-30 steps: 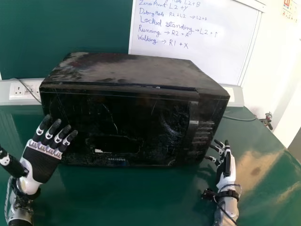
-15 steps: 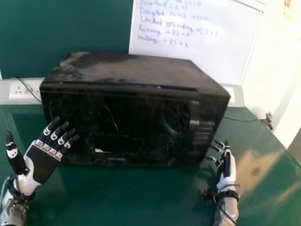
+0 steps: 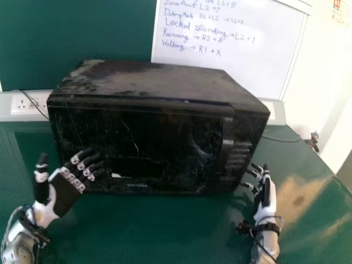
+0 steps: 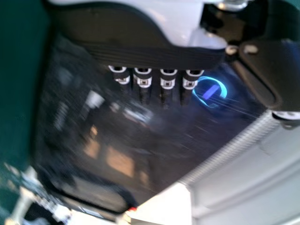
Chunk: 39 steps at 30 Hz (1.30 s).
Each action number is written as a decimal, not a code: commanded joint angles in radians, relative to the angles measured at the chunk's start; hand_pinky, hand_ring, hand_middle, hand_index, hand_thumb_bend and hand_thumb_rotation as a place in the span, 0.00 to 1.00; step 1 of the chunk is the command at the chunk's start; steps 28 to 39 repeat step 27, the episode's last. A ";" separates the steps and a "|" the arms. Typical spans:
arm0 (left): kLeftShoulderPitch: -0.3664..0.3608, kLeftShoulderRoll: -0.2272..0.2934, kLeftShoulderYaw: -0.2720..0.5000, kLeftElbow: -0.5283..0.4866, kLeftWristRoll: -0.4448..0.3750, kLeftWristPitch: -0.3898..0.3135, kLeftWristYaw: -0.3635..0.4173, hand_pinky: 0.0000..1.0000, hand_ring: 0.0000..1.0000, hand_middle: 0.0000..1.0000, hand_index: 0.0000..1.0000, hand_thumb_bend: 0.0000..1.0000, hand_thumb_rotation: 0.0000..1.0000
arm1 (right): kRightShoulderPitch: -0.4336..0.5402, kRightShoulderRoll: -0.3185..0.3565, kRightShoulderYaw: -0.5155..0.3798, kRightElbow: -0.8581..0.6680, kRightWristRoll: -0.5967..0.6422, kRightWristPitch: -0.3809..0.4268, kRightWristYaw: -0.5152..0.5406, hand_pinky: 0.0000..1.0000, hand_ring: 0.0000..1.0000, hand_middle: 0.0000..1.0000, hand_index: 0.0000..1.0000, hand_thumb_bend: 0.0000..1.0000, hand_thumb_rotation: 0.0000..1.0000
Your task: Put biscuit inside oven
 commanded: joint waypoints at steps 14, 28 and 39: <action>-0.095 -0.036 -0.072 0.080 0.096 -0.030 0.183 0.98 1.00 1.00 1.00 0.48 0.00 | 0.034 0.027 0.000 0.012 0.011 -0.002 0.022 0.46 0.55 0.63 0.74 0.67 0.49; -0.128 -0.032 -0.043 0.154 0.111 -0.089 0.239 1.00 1.00 1.00 1.00 0.40 0.00 | 0.038 0.025 0.006 0.012 0.006 -0.013 0.020 0.46 0.56 0.63 0.75 0.65 0.49; -0.128 -0.032 -0.043 0.154 0.111 -0.089 0.239 1.00 1.00 1.00 1.00 0.40 0.00 | 0.038 0.025 0.006 0.012 0.006 -0.013 0.020 0.46 0.56 0.63 0.75 0.65 0.49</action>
